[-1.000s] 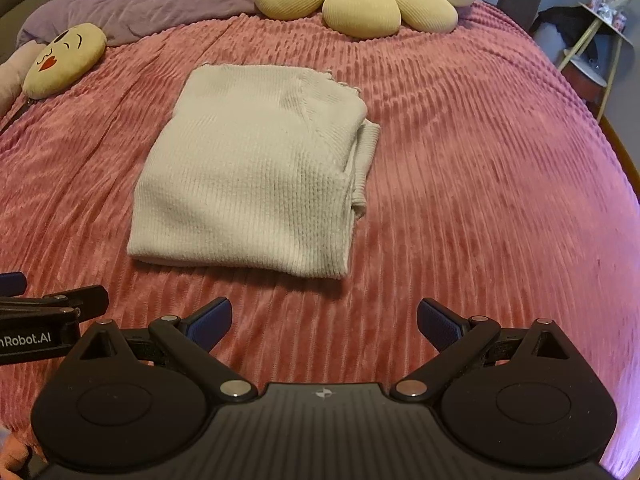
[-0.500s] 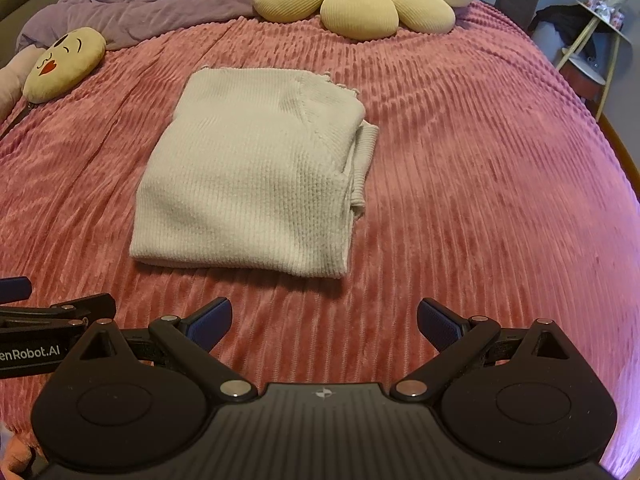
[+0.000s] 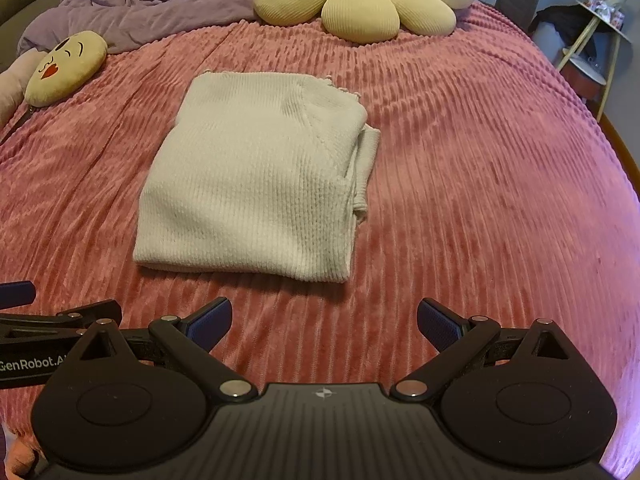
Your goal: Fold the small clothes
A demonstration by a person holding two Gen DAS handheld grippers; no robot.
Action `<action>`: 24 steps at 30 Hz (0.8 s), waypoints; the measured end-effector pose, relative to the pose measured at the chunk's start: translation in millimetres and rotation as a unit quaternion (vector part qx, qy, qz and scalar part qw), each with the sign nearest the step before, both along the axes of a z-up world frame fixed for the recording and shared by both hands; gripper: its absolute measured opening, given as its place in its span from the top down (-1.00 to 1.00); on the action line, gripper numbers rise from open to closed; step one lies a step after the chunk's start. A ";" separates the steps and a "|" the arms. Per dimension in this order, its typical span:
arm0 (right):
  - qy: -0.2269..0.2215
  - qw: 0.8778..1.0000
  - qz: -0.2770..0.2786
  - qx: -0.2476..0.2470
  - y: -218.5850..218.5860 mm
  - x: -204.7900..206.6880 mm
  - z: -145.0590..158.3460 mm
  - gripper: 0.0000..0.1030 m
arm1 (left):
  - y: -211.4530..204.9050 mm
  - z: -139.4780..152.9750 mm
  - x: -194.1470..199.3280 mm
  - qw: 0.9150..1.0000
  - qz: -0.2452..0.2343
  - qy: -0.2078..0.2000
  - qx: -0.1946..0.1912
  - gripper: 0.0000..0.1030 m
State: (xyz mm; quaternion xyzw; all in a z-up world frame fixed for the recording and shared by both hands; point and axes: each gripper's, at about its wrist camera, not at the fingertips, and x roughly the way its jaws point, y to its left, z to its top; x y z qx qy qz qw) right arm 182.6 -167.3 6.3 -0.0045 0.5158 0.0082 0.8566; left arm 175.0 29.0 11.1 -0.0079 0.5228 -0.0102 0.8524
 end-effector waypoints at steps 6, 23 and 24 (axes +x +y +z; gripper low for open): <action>-0.002 1.000 -0.001 0.002 -1.5 -1.0 1.4 -0.92 | -0.8 1.6 -0.3 1.000 -0.002 -0.002 0.002 -1.00; -0.003 1.000 -0.005 0.001 -2.3 -0.8 2.2 -0.92 | 0.8 3.0 0.1 1.000 0.000 -0.005 0.003 -1.00; -0.003 1.000 -0.005 0.001 -2.5 -0.9 2.2 -0.92 | 0.9 3.0 0.1 1.000 -0.001 -0.005 0.004 -1.00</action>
